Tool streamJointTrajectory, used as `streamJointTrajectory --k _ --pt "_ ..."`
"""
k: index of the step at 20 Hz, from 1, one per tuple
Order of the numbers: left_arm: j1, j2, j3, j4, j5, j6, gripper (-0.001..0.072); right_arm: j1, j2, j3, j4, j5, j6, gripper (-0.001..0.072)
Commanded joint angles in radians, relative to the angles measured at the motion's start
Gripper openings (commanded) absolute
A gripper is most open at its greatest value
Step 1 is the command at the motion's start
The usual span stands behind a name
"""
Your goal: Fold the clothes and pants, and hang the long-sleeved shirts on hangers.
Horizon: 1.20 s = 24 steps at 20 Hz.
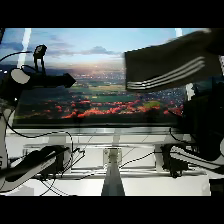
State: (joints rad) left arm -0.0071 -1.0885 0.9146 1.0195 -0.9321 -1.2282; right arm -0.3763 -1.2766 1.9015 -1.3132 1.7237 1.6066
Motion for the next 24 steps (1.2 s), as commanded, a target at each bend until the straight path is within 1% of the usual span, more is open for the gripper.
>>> streamJointTrajectory --k 1,2,3,5,6,9,11,13,14,15,16,17,18,19,22,23,24 --pt "0.002 0.001 0.006 -0.092 0.001 0.002 0.0696 -0.195 0.166 0.055 -0.185 0.114 0.318 0.002" --pt "0.002 0.001 0.006 -0.107 0.001 0.002 0.0696 -0.246 0.202 0.055 -0.196 0.114 0.373 0.002" --pt "0.002 0.001 0.006 -0.113 0.0 0.002 0.0695 -0.293 0.233 0.055 -0.205 0.114 0.395 0.002" --pt "0.003 0.001 0.006 -0.113 -0.001 0.002 0.0696 -0.371 0.291 0.055 -0.251 0.114 0.398 0.002" --pt "0.003 0.001 0.006 -0.113 -0.003 0.002 0.0696 -0.403 0.318 0.055 -0.298 0.113 0.407 0.002" --pt "0.002 0.0 0.006 -0.113 -0.003 0.002 0.0695 -0.499 0.388 0.055 -0.441 0.112 0.522 0.0021" --pt "0.002 0.0 0.006 -0.113 -0.003 0.002 0.0696 -0.562 0.425 0.055 -0.489 0.112 0.611 0.0021" --pt "0.002 0.0 0.006 -0.113 -0.003 0.002 0.0696 -0.619 0.455 0.055 -0.529 0.108 0.731 0.0022" --pt "0.002 0.0 0.006 -0.113 -0.003 0.002 0.0696 -0.647 0.463 0.055 -0.54 0.095 0.761 0.003" --pt "0.002 0.0 0.006 -0.113 -0.002 0.002 0.0696 -0.667 0.47 0.055 -0.544 0.08 0.761 0.0095" --pt "0.002 0.0 0.006 -0.113 -0.003 0.002 0.0696 -0.681 0.469 0.055 -0.544 0.069 0.761 0.0272" --pt "0.002 0.0 0.006 -0.113 -0.002 0.002 0.0696 -0.687 0.469 0.055 -0.543 0.066 0.761 0.0534" --pt "0.002 -0.001 0.006 -0.113 -0.002 0.002 0.0696 -0.689 0.467 0.055 -0.542 0.066 0.76 0.0716" --pt "0.002 -0.002 0.006 -0.113 -0.002 0.002 0.0696 -0.689 0.465 0.055 -0.539 0.066 0.759 0.0692" --pt "0.003 -0.002 0.006 -0.113 -0.003 0.002 0.0696 -0.689 0.451 0.055 -0.496 0.065 0.752 0.069" --pt "0.003 -0.002 0.006 -0.113 -0.003 0.002 0.0696 -0.689 0.438 0.055 -0.454 0.063 0.716 0.0685" --pt "0.002 -0.002 0.006 -0.113 -0.003 0.002 0.0696 -0.689 0.421 0.055 -0.399 0.063 0.668 0.0609"
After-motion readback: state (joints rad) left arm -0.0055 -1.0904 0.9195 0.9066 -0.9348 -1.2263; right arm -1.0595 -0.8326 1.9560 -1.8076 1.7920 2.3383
